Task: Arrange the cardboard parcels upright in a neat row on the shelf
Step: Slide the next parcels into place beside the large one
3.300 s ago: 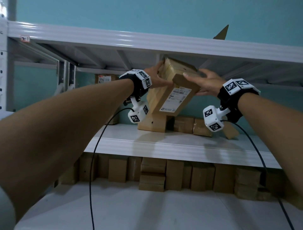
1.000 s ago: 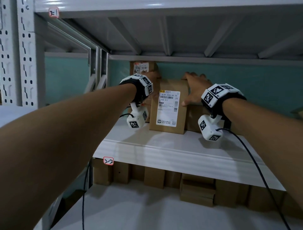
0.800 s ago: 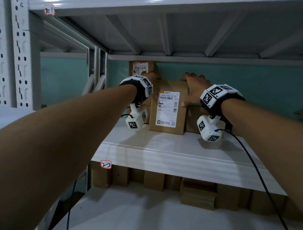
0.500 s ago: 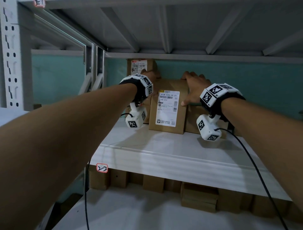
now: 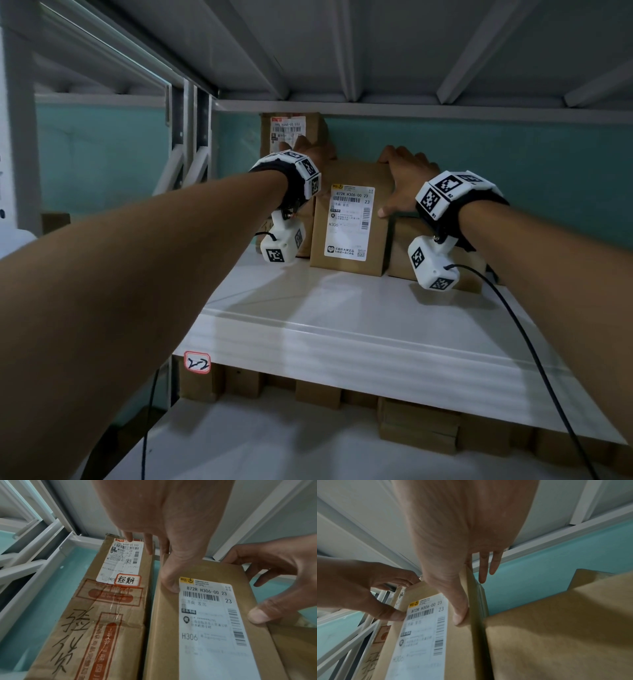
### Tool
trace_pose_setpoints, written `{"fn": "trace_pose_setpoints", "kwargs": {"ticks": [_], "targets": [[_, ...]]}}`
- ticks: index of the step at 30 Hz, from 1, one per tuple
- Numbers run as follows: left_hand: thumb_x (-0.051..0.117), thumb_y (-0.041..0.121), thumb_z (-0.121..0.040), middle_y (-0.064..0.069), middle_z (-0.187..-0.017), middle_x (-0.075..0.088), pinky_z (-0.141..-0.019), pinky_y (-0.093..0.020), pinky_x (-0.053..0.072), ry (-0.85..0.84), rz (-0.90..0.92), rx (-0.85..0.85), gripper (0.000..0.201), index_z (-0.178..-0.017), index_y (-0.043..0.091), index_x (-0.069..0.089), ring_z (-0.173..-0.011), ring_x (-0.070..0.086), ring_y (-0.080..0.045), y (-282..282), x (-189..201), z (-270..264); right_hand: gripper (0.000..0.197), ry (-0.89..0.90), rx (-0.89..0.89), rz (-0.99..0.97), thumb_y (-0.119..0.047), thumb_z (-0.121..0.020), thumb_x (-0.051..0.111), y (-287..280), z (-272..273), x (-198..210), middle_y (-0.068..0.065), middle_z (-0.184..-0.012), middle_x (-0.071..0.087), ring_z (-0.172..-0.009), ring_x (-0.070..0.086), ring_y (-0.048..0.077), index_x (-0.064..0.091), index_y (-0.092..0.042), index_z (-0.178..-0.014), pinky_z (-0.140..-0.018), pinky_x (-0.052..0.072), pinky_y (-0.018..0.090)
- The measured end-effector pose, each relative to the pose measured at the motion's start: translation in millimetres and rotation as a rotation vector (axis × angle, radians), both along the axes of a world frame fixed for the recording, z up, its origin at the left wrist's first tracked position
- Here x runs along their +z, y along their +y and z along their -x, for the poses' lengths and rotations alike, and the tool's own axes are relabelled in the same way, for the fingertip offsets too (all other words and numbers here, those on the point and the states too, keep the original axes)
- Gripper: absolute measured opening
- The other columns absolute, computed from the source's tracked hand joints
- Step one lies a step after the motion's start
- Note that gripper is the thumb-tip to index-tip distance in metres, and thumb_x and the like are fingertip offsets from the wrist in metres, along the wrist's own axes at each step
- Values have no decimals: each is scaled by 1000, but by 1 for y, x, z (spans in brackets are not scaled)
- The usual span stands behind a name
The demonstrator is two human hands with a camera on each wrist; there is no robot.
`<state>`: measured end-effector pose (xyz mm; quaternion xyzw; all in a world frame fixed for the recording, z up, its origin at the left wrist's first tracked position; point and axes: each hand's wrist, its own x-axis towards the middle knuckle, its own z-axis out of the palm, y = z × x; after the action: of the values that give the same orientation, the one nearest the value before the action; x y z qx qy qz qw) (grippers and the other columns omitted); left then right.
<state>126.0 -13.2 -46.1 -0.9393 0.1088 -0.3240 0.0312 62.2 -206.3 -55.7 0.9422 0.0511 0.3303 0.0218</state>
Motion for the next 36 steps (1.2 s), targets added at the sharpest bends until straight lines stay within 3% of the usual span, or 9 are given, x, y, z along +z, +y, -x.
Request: {"fn": "trace_pose_setpoints", "kwargs": {"ticks": [4, 6, 8, 9, 11, 13, 16, 23, 36], "targets": [[62, 22, -89, -7, -153, 28, -108, -43, 38, 28, 32, -9, 67, -146, 35, 29, -133, 37, -31, -3, 2, -8, 86, 3, 2, 7, -33, -58, 87, -1, -11, 1, 7, -130, 45, -118, 44, 34, 39, -18, -128, -93, 38, 43], [70, 25, -80, -1, -136, 51, -70, -19, 49, 83, 31, -1, 56, -132, 36, 52, -87, 55, -8, 1, 3, -21, 87, 13, -4, 13, -34, -59, 87, -1, -16, 2, 7, -131, 44, -119, 44, 34, 38, -18, -130, -94, 39, 45], [77, 28, -72, 3, -118, 62, -46, -13, 38, 122, 12, 2, 49, -119, 34, 62, -62, 41, -1, 0, 6, -18, 87, 16, -10, 14, -34, -59, 87, -1, -21, 2, 7, -131, 43, -119, 44, 35, 38, -18, -130, -95, 39, 46], [75, 28, -75, 2, -120, 60, -54, -14, 42, 113, -7, 10, 48, -121, 33, 61, -67, 45, -5, -1, 7, -21, 87, 14, -12, 15, -34, -60, 87, -1, -23, 2, 8, -132, 43, -119, 44, 35, 38, -18, -130, -96, 38, 46], [64, 27, -88, -7, -134, 47, -91, -32, 45, 51, -12, 19, 46, -132, 28, 52, -106, 51, -24, -7, 6, -21, 88, 13, -12, 17, -35, -59, 87, 0, -28, 1, 8, -132, 42, -120, 44, 35, 37, -17, -130, -96, 39, 46], [62, 33, -88, -11, -139, 36, -107, -47, 33, 33, -24, 17, 51, -135, 29, 43, -130, 34, -36, -13, 4, -23, 88, 15, -15, 18, -35, -59, 86, 0, -32, 1, 8, -132, 42, -120, 44, 35, 37, -17, -130, -95, 40, 46], [77, 38, -69, -11, -142, 33, -107, -54, 31, 3, -75, 69, 78, -135, 34, 35, -136, 26, -38, -12, 0, -36, 86, 18, -13, 13, -33, -60, 86, 0, -38, 1, 8, -132, 42, -119, 44, 34, 37, -17, -129, -94, 39, 46], [69, 31, -85, -15, -138, 42, -112, -48, 15, -120, -213, 73, 54, -132, 17, 47, -137, 22, -34, -21, 1, -34, 86, 23, -22, 7, -31, -61, 87, 2, -50, 2, 9, -133, 41, -119, 44, 35, 37, -16, -129, -96, 39, 47], [59, 33, -92, -4, -126, 56, -108, -43, 23, -232, -349, 110, 39, -127, 15, 53, -136, 29, -33, -23, 1, -41, 87, 28, -52, 26, -31, -60, 87, 6, -67, 3, 8, -132, 42, -119, 44, 35, 36, -16, -130, -96, 37, 46]]}}
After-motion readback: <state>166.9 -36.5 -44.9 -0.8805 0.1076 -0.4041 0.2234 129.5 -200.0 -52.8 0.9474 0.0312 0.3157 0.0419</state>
